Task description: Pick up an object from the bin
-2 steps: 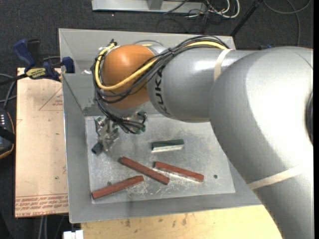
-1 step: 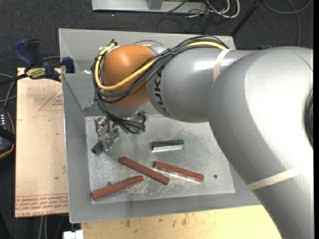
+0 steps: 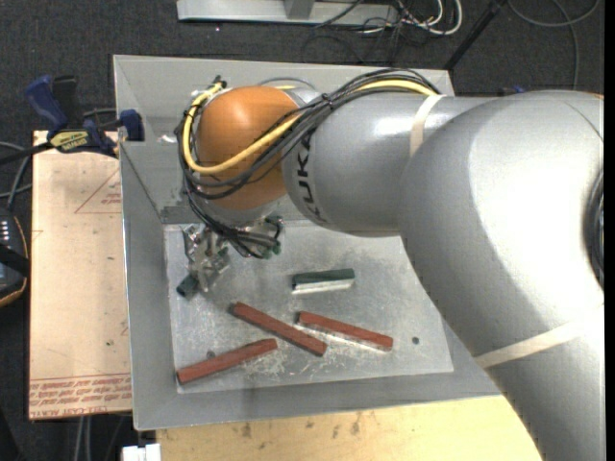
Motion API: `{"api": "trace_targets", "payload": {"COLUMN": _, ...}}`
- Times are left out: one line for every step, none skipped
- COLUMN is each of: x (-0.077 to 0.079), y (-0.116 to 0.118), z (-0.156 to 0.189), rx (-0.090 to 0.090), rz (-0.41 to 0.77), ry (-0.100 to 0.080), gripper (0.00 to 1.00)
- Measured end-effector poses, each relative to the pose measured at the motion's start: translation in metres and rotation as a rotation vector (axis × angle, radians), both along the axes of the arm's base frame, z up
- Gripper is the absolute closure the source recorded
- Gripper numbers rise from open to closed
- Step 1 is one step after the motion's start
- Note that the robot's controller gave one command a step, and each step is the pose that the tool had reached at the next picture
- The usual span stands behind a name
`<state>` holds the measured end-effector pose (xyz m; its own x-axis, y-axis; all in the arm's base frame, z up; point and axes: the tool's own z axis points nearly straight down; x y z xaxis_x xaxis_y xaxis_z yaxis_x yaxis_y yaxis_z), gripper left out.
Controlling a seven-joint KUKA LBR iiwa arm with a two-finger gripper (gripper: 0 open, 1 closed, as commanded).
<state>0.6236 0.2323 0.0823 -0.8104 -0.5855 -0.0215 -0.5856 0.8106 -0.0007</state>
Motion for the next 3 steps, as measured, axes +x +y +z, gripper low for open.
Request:
{"api": "trace_targets", "payload": {"x": 0.000, "y": 0.000, "z": 0.000, "rx": 0.000, "rz": 0.000, "ry": 0.000, "gripper": 1.00}}
{"api": "trace_targets", "payload": {"x": 0.027, "y": 0.020, "z": -0.002, "rx": -0.009, "rz": 0.151, "ry": 0.002, "gripper": 1.00}}
{"api": "trace_targets", "payload": {"x": 0.027, "y": 0.020, "z": -0.002, "rx": -0.008, "rz": 0.151, "ry": 0.003, "gripper": 1.00}}
